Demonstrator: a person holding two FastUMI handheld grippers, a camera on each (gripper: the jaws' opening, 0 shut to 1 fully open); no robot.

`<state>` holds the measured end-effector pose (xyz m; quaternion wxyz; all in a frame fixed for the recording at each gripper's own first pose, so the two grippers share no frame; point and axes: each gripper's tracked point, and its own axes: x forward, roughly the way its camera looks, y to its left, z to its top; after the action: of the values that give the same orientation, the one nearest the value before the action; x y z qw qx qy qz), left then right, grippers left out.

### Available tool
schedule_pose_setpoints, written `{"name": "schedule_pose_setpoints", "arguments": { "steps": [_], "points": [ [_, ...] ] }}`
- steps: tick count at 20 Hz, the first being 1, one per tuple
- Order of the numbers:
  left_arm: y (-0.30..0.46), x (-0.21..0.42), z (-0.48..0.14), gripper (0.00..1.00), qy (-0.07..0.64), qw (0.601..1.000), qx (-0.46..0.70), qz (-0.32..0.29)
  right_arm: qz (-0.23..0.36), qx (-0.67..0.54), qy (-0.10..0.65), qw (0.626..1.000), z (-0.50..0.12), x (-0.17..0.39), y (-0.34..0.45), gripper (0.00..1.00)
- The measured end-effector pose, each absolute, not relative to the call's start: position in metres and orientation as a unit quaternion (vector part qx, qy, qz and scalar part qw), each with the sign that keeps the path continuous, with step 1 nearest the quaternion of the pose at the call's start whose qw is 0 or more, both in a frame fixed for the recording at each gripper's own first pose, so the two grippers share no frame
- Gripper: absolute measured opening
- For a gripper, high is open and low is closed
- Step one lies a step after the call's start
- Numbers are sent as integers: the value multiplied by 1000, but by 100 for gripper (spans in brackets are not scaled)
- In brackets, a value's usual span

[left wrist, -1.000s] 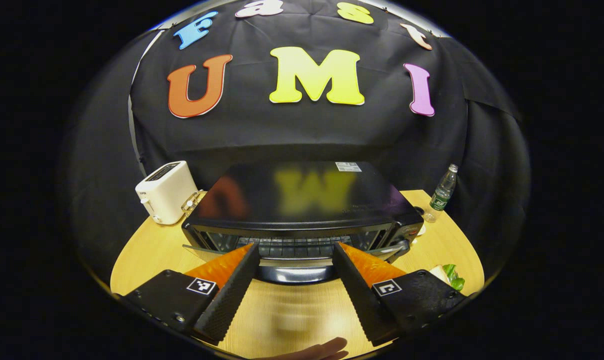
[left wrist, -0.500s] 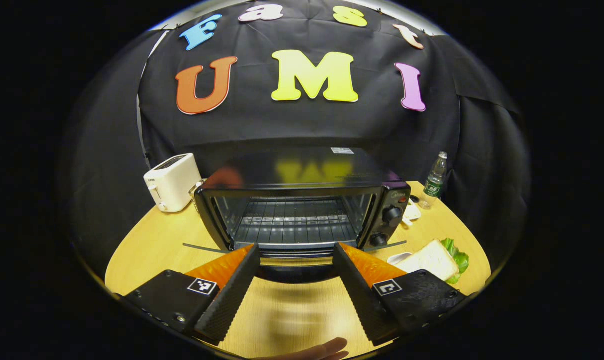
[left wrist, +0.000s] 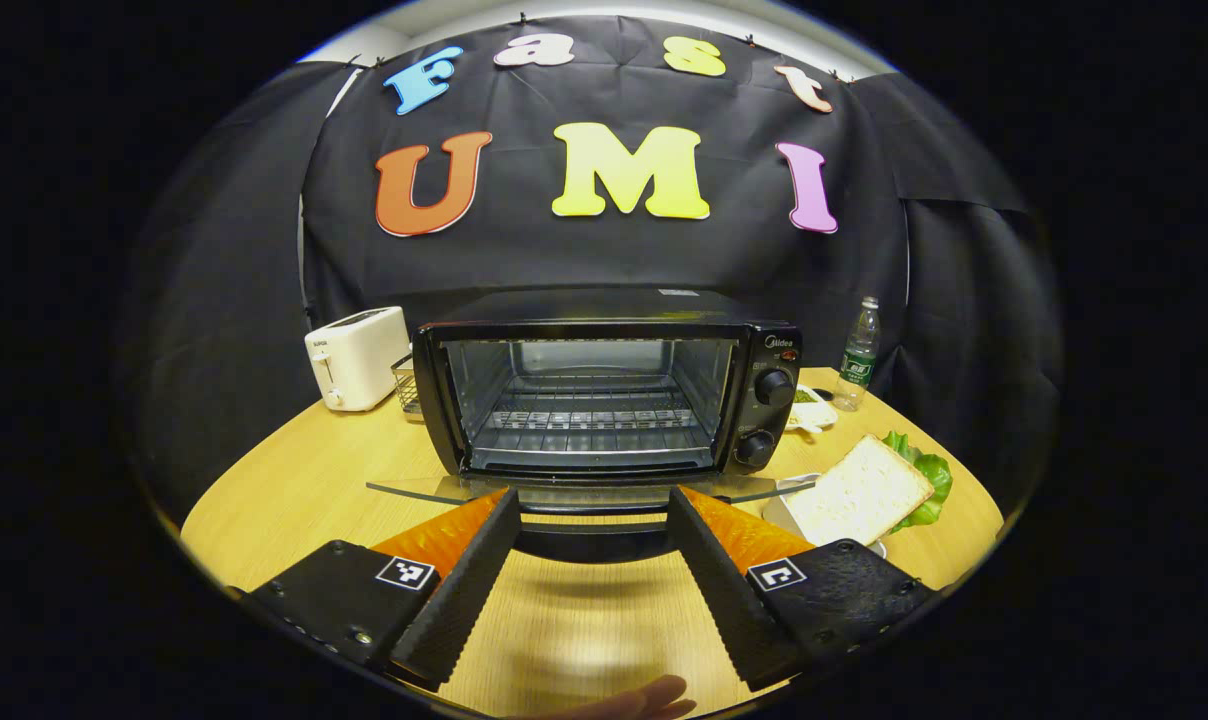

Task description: Open the electric oven with the left hand, put the food in, and close the electric oven.

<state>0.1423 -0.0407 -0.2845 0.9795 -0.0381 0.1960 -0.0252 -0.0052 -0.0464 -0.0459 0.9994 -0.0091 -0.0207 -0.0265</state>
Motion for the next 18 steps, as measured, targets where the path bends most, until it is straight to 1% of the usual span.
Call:
{"name": "schedule_pose_setpoints", "arguments": {
  "steps": [3, 4, 5, 10, 12, 13, 14, 15, 17, 18],
  "points": [
    [-41, 134, -296, 99, 199, 979, -40, -25, -27, -7, -10, 1000, -55, -1, -47, 94],
    [-41, 132, -300, 98, 196, 979, -40, -25, -27, -6, -7, 1000, -58, 0, -46, 99],
    [-41, 129, -304, 98, 195, 980, -39, -26, -27, -6, -5, 1000, -59, 0, -46, 94],
    [-43, 116, -337, 98, 213, 976, -44, -24, -27, -12, 5, 1000, -65, 3, -44, 95],
    [-43, 112, -349, 96, 227, 972, -57, -21, -27, -16, 9, 999, -69, 3, -43, 94],
    [-43, 111, -357, 96, 238, 969, -58, -21, -24, -16, 12, 1000, -72, 2, -42, 95],
    [-43, 110, -364, 96, 250, 966, -61, -21, -24, -15, 17, 999, -75, 2, -42, 99],
    [-43, 111, -364, 96, 250, 966, -61, -21, -25, -13, 23, 999, -80, 4, -44, 94],
    [-44, 112, -357, 96, 235, 970, -57, -20, -29, -14, 32, 999, -85, 5, -48, 95],
    [-45, 111, -359, 96, 241, 969, -57, -21, -30, -15, 37, 999, -88, 7, -50, 94]
  ]
}}
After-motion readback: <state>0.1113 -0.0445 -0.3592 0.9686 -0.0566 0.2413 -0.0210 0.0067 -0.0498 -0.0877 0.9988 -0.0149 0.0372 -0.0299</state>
